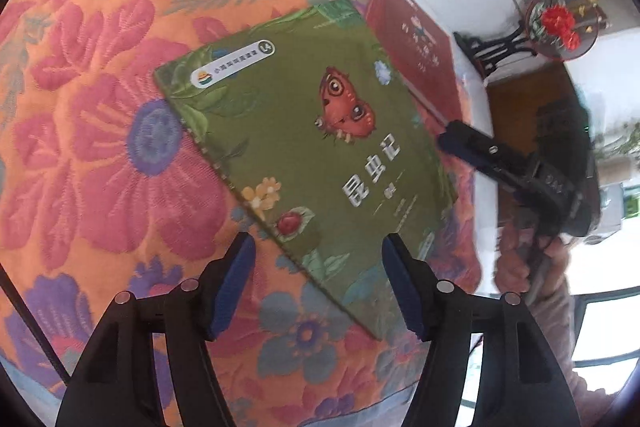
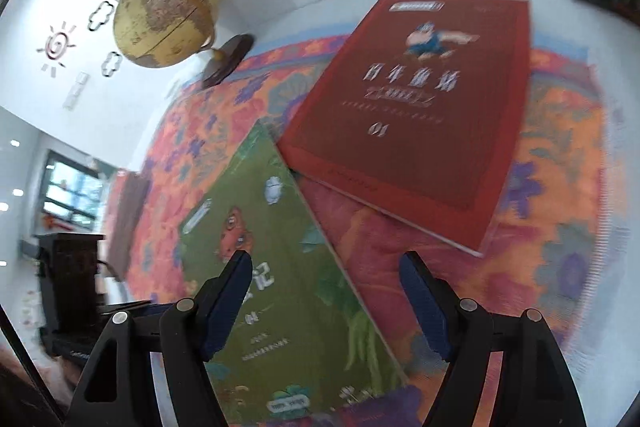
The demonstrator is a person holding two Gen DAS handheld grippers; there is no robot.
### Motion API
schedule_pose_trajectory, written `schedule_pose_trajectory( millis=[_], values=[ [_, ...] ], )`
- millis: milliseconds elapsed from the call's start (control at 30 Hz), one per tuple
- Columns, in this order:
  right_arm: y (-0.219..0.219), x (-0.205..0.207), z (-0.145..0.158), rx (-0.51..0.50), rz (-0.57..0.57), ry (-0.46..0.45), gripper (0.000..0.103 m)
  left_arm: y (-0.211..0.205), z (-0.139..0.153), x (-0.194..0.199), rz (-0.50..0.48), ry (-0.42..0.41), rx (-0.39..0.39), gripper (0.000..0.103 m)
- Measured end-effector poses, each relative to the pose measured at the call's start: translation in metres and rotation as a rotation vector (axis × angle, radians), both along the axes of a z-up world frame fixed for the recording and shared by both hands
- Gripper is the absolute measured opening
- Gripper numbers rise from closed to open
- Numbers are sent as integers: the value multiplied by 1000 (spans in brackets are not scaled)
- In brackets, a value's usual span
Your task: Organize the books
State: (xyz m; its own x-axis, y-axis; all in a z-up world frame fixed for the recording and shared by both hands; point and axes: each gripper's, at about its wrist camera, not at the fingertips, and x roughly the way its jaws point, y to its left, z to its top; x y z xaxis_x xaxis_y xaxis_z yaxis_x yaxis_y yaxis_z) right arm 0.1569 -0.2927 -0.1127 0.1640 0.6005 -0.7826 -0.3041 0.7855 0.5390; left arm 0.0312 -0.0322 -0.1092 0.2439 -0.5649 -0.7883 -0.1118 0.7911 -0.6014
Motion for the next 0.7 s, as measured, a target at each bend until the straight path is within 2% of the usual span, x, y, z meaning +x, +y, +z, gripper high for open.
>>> schedule_pose_trajectory(
  millis=[100, 200, 300, 400, 500, 567, 600, 667, 700],
  values=[
    [0, 1, -4, 54, 0, 17, 76, 4, -3, 5, 8, -16, -48, 63],
    [-3, 0, -12, 163, -20, 109, 76, 9, -6, 9, 32, -9, -84, 63],
    [1, -14, -8, 131, -8, 116, 76, 8, -4, 11, 18, 3, -62, 61],
    [7, -36, -9, 142, -5, 197, 76, 11, -2, 11, -3, 14, -32, 60],
    [23, -65, -11, 127, 106, 265, 76, 19, -4, 10, -40, 54, -34, 55],
    [22, -75, -10, 115, 122, 249, 74, 23, -9, 13, -101, 106, -50, 50],
    [17, -75, -12, 138, 104, 252, 69, 23, -9, 14, -117, 115, -47, 46],
    [3, -67, -24, 232, 46, 304, 62, 23, -10, 17, -155, 124, -41, 44],
    [-3, -63, -30, 277, 20, 323, 55, 22, -10, 16, -166, 123, -34, 43]
  ],
)
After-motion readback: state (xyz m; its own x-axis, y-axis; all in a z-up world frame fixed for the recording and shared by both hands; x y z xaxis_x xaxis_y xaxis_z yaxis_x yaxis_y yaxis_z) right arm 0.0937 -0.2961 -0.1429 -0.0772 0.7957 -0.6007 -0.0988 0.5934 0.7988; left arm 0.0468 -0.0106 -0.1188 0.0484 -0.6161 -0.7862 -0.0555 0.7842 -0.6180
